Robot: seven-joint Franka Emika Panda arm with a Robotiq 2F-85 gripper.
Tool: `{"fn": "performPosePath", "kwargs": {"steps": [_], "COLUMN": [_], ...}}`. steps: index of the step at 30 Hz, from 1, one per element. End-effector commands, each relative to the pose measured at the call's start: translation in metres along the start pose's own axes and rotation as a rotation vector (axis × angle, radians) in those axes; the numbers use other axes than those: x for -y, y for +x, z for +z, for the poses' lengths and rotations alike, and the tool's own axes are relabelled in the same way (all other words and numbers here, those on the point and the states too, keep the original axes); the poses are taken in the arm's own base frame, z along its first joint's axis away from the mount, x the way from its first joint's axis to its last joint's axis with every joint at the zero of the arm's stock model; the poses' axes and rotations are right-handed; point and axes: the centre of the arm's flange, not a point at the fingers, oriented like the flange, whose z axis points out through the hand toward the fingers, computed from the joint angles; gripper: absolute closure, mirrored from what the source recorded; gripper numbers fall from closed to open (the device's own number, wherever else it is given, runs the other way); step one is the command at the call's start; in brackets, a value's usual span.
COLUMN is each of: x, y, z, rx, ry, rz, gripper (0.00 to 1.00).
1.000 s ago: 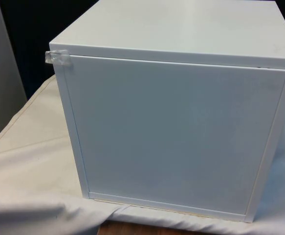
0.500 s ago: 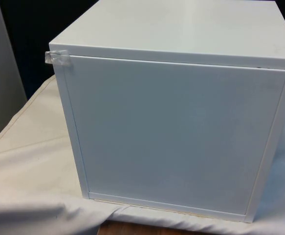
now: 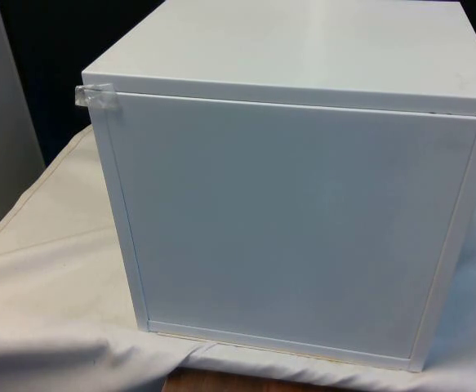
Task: Open the drawer, then close it.
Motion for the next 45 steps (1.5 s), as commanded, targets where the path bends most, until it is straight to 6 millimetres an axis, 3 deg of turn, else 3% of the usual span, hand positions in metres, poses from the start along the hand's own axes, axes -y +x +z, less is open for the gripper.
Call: {"fn": "performPosePath", "kwargs": {"steps": [1, 12, 13, 14, 22, 23, 24, 45], "x": [-0.005, -0.013, -0.006, -0.013, -0.018, -0.011, -0.018, -0.023], "y": [-0.001, 0.003, 0.004, 0.003, 0.005, 0.008, 0.005, 0.002], "z": [-0.006, -0.014, -0.009, -0.015, -0.022, -0.018, -0.023, -0.027], "rx": [0.018, 0.024, 0.006, 0.024, 0.03, 0.012, 0.031, 0.097], "ry": [-0.021, -0.046, -0.026, -0.048, -0.064, -0.043, -0.066, -0.097], "rz": [0.007, 0.062, 0.055, 0.066, 0.112, 0.108, 0.114, 0.167], "gripper": [1.0, 1.0, 1.0, 1.0, 1.0, 1.0, 1.0, 1.0]}}
